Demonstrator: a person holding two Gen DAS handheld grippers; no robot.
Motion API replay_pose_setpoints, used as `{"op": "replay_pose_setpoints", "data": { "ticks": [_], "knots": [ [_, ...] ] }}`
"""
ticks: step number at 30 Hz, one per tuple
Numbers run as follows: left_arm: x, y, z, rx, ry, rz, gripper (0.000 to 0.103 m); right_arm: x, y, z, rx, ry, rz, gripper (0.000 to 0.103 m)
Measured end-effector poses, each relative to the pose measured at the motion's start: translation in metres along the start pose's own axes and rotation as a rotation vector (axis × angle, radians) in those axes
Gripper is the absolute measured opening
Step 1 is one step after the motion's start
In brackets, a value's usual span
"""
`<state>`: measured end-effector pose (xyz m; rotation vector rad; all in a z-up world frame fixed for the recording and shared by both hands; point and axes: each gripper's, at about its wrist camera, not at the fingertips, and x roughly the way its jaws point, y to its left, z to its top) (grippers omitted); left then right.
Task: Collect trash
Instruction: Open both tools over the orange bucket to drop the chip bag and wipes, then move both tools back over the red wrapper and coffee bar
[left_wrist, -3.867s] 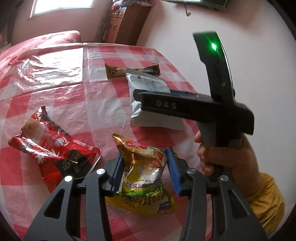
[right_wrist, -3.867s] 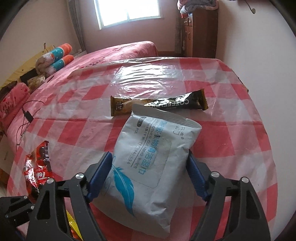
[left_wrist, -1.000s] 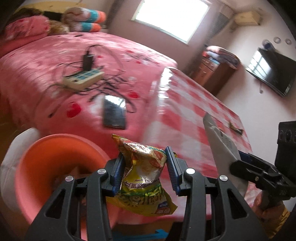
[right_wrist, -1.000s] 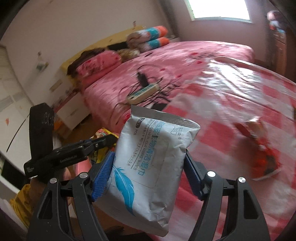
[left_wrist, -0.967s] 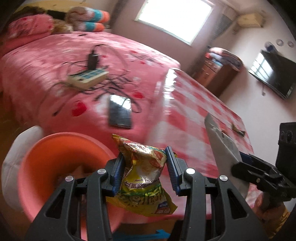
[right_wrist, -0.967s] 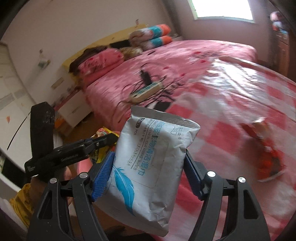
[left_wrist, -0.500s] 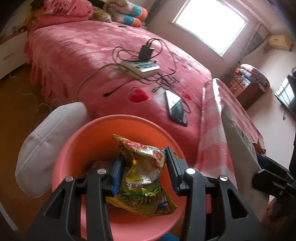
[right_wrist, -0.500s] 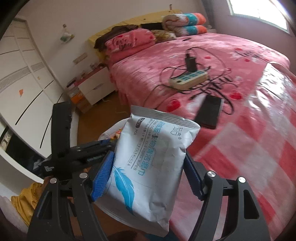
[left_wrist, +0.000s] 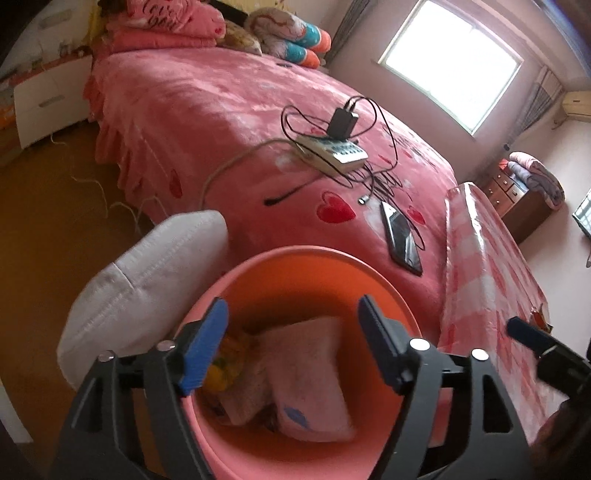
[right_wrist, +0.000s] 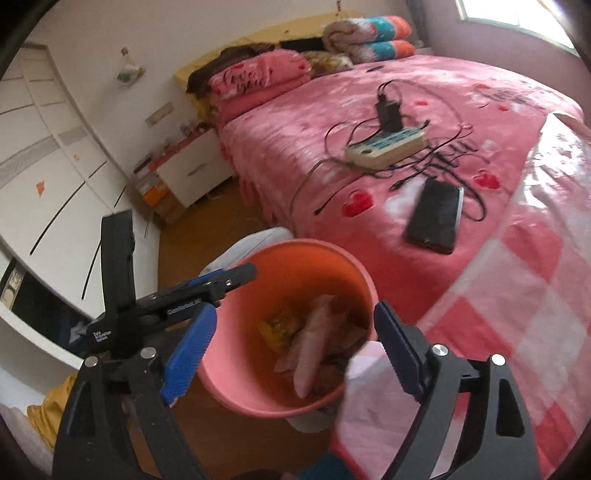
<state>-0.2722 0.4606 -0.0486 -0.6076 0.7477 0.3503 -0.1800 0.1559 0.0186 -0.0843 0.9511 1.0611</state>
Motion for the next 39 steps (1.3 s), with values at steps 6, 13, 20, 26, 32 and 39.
{"op": "replay_pose_setpoints", "data": {
  "ticks": [6,13,20,26,32,39],
  "knots": [
    [-0.011,-0.009,-0.001,0.047,-0.105,0.005,0.082,-0.025,-0.016,-0.004,0.02,-0.075,-0.088,0.09],
    [-0.014,-0.028,-0.003,0.106,-0.118,-0.056,0.082,-0.046,-0.028,-0.014,0.003,-0.134,-0.186,0.091],
    [-0.023,-0.058,0.0,0.157,-0.099,-0.032,0.082,-0.065,-0.032,-0.021,-0.015,-0.184,-0.223,0.091],
    [-0.019,-0.088,-0.001,0.205,-0.046,-0.047,0.082,-0.081,-0.04,-0.029,-0.012,-0.218,-0.254,0.092],
    [-0.017,-0.113,-0.007,0.216,-0.011,-0.076,0.082,-0.097,-0.051,-0.038,0.0,-0.241,-0.281,0.093],
    [-0.023,-0.149,-0.006,0.268,-0.024,-0.044,0.082,-0.121,-0.07,-0.046,0.032,-0.289,-0.316,0.093]
  ]
}}
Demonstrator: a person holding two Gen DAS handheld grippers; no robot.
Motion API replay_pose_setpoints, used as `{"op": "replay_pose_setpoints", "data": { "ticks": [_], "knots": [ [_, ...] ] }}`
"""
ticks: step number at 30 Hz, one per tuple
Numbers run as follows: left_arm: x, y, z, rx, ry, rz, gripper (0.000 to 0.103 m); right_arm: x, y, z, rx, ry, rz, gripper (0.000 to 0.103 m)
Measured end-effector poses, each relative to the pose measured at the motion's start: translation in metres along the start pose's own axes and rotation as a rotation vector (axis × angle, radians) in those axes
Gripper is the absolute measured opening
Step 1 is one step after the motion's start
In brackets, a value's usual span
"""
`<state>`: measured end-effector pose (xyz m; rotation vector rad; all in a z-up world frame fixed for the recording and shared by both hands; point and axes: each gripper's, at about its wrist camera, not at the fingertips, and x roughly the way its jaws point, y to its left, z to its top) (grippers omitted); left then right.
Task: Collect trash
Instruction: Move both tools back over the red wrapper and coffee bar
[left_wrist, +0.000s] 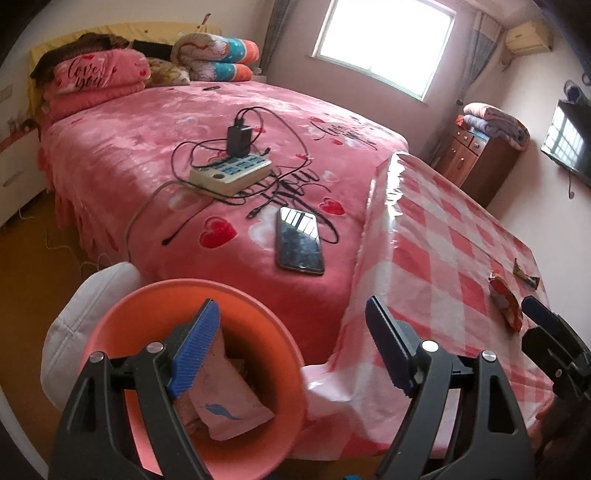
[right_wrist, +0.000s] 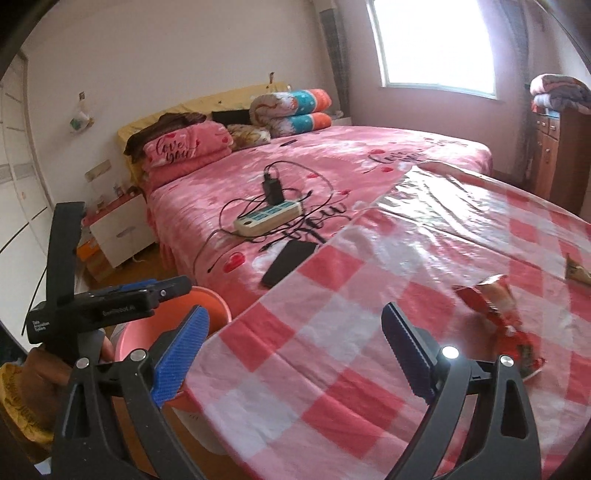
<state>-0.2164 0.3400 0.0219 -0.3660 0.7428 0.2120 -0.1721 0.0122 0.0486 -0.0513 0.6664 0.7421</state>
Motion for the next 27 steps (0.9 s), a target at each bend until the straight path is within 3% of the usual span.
{"op": "replay_pose_setpoints", "data": {
  "ticks": [6,27],
  "knots": [
    [0.002,-0.03,0.004,0.06,0.016,0.015,0.082,-0.015,-0.025,-0.005,0.037,-0.025,-0.034,0.094],
    [0.013,-0.139,-0.002,0.18,0.103,-0.122,0.082,-0.06,-0.111,-0.012,0.167,-0.11,-0.122,0.094]
  ]
}}
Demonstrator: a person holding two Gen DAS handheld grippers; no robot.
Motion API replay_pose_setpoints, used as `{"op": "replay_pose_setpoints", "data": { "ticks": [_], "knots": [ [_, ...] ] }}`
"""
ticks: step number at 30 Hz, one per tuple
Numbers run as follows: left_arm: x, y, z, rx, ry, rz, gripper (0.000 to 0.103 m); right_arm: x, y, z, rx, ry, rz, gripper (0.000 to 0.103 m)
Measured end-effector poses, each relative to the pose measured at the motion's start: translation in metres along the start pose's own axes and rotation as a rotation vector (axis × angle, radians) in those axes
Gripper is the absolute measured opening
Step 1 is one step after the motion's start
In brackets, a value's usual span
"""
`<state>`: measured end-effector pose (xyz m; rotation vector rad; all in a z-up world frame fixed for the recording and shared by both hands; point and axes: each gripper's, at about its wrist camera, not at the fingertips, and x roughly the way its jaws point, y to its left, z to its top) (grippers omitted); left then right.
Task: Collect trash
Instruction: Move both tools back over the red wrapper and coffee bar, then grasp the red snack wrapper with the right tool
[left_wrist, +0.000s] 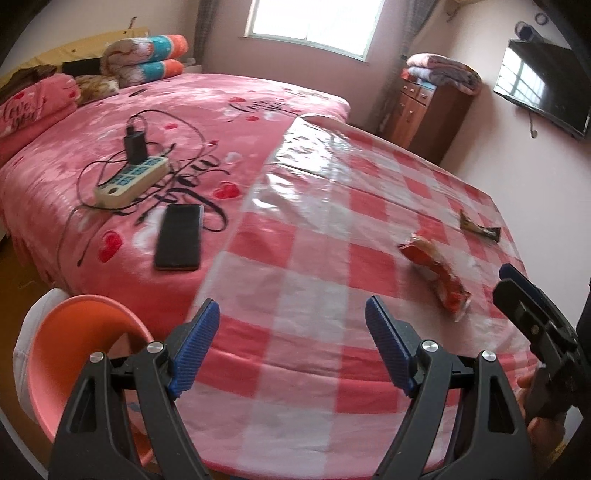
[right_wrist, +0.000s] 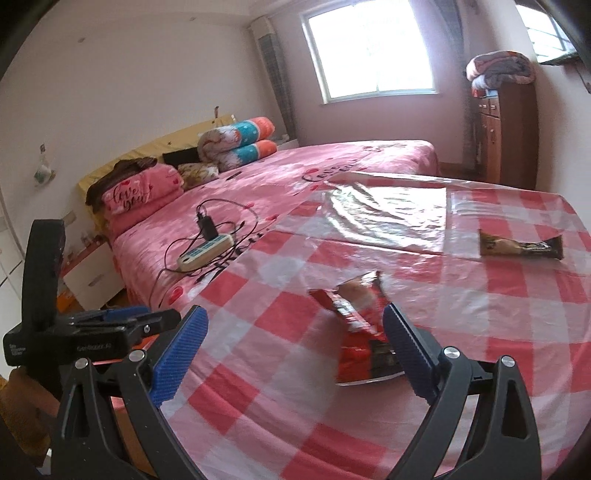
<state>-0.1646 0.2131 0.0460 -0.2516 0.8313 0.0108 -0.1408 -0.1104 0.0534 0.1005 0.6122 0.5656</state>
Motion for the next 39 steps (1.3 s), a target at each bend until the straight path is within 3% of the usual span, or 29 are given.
{"op": "replay_pose_setpoints", "data": {
  "ticks": [9,16,22,24,27,28,29,33,39],
  "knots": [
    [0.004,-0.042,0.011,0.069,0.01,-0.049,0.082,-0.007,-0.051,0.005,0.085,0.002,-0.038,0.094],
    [-0.006,-0.051,0.027,0.078,-0.019,-0.053,0.082,0.027,-0.062,0.003,0.05,0.149,0.053,0.094],
    [0.003,-0.05,0.033,0.078,0.001,-0.056,0.082,0.054,-0.055,0.004,-0.019,0.221,0.048,0.093],
    [0.007,-0.05,0.034,0.072,0.012,-0.059,0.082,0.064,-0.052,0.005,-0.034,0.244,0.039,0.081],
    [0.014,-0.05,0.039,0.065,0.02,-0.067,0.082,0.081,-0.052,0.002,-0.037,0.311,0.03,0.072],
    [0.015,-0.051,0.04,0.065,0.019,-0.067,0.082,0.081,-0.052,0.003,-0.037,0.298,0.034,0.069],
    [0.017,-0.051,0.043,0.066,0.018,-0.067,0.082,0.081,-0.054,0.004,-0.038,0.299,0.04,0.06],
    [0.026,-0.059,0.054,0.075,0.018,-0.079,0.082,0.078,-0.057,0.004,-0.027,0.308,0.056,0.052],
    [0.039,-0.094,0.076,0.162,-0.017,-0.141,0.082,0.058,-0.068,0.005,0.0,0.249,0.023,0.037]
  ]
}}
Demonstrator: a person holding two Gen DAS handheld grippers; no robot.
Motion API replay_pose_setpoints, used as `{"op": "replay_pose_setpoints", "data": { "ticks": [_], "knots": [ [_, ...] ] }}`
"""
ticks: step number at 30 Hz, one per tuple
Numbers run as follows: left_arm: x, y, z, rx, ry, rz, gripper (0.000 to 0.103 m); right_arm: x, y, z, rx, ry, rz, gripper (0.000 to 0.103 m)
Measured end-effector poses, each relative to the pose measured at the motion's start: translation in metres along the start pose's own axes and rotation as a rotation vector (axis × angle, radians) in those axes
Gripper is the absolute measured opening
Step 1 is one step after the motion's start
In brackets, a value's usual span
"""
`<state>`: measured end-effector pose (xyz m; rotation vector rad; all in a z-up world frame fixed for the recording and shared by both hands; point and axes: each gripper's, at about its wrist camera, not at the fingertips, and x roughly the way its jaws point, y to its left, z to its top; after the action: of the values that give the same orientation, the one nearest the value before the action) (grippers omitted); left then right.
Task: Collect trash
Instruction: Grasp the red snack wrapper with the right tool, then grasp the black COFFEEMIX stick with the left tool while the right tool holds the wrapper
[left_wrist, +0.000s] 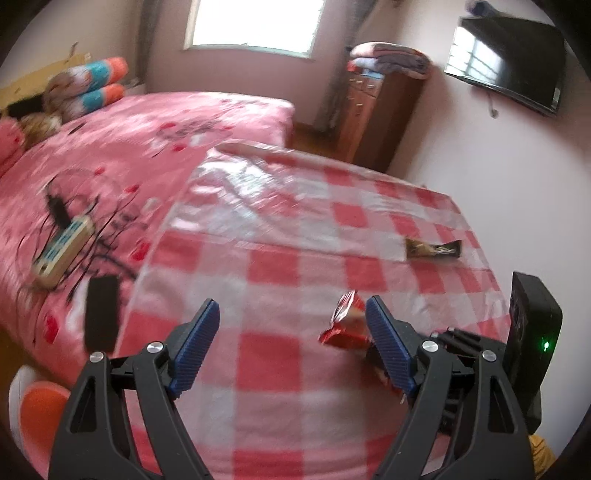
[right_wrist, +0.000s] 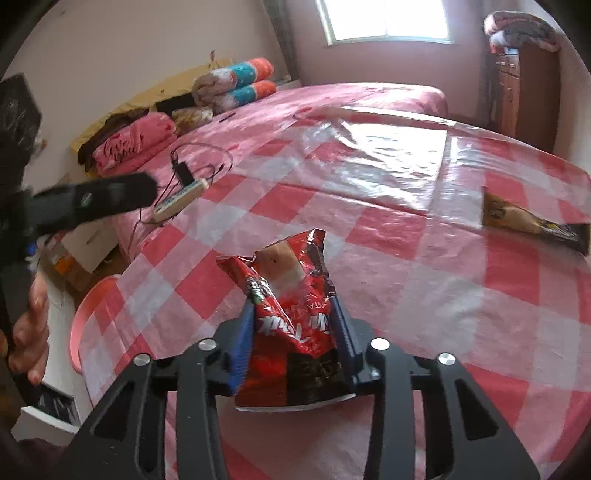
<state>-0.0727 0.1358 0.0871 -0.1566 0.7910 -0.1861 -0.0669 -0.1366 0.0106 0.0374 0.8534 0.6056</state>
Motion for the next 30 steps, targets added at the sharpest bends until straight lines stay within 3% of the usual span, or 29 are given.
{"op": "replay_pose_setpoints", "data": {
  "ticks": [3,7,9,12,15,19,30],
  "knots": [
    [0.011,-0.028,0.012,0.118,-0.02,-0.071,0.082,-0.014,-0.025,-0.001,0.084,-0.036,-0.018,0.036],
    [0.034,-0.078,0.03,0.347,-0.013,-0.146,0.082,-0.044,-0.071,-0.004,0.215,-0.109,-0.082,0.036],
    [0.043,-0.097,0.037,0.409,-0.022,-0.158,0.082,-0.061,-0.094,-0.007,0.282,-0.155,-0.123,0.036],
    [0.073,-0.129,0.048,0.49,0.025,-0.213,0.082,-0.09,-0.129,-0.014,0.382,-0.235,-0.183,0.036],
    [0.1,-0.154,0.051,0.543,0.072,-0.24,0.082,-0.113,-0.16,-0.024,0.474,-0.302,-0.215,0.036],
    [0.143,-0.187,0.052,0.595,0.139,-0.267,0.082,-0.128,-0.192,-0.039,0.587,-0.352,-0.185,0.036],
    [0.209,-0.234,0.054,0.677,0.264,-0.287,0.076,-0.138,-0.209,-0.06,0.652,-0.383,-0.133,0.036]
  ]
}}
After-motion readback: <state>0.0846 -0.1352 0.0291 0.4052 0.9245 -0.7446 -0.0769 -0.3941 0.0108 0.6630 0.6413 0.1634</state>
